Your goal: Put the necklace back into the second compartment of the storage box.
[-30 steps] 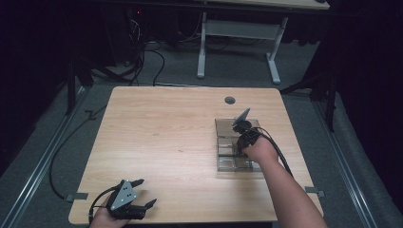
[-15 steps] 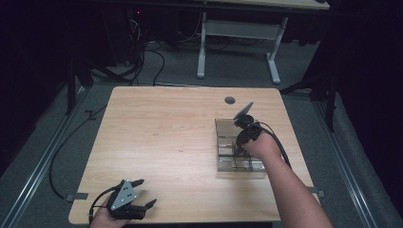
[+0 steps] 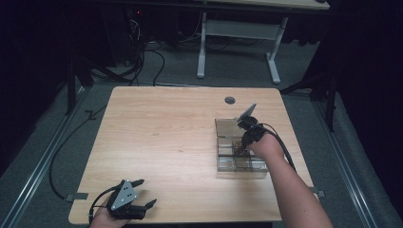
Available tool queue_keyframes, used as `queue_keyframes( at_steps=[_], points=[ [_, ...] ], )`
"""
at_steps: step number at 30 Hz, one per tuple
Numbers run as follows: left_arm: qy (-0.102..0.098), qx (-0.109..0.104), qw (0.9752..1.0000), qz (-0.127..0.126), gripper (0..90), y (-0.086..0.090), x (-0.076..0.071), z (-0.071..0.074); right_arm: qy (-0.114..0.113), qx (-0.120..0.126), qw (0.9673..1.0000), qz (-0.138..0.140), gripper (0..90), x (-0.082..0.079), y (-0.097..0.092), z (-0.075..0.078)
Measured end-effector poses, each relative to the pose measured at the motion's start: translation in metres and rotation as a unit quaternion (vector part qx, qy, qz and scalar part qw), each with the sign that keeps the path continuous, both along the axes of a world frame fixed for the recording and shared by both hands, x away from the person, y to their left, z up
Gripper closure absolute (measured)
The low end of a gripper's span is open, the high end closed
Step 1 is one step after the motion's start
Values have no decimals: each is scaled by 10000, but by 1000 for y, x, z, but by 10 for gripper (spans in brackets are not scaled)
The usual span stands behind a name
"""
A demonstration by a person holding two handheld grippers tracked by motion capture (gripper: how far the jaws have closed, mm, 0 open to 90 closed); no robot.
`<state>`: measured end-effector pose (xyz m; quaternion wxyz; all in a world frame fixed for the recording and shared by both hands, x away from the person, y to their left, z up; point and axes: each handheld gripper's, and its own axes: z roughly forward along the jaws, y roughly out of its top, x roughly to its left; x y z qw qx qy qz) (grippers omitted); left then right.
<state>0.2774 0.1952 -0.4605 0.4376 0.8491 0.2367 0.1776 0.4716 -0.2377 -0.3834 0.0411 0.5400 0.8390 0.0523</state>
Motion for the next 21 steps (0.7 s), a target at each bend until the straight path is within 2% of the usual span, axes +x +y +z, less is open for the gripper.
queue_keyframes(
  at_steps=[1, 2, 3, 4, 6, 14, 19, 21],
  points=[
    [0, -2, 10000, 0, 199, 0, 0, 0, 159, -7, 9999, 6, 882, -1, 4, -10],
    [0, -3, 10000, 2, 199, 0, 0, 0, 205, -35, 9998, 12, 882, -2, 5, -14],
    [-5, -4, 10000, 3, 199, 0, 0, 0, 205, -35, 9998, 12, 882, -2, 5, -14],
    [-16, -15, 10000, 9, 200, 0, 0, 0, 278, -115, 9995, 61, 882, -3, 9, -21],
    [-15, -16, 10000, 10, 199, 0, 0, 0, 256, -140, 9995, 122, 881, -3, 10, -22],
    [-9, -15, 10000, 5, 199, 0, 0, 0, 106, 14, 9999, 23, 861, -6, 10, -6],
    [-21, -22, 10000, 15, 199, 0, 0, 0, 80, 136, 9999, 11, 845, -16, 8, 7],
    [-21, -30, 10000, 20, 199, 1, 0, 0, 64, 198, 9998, 24, 839, -25, 6, 13]
  ],
)
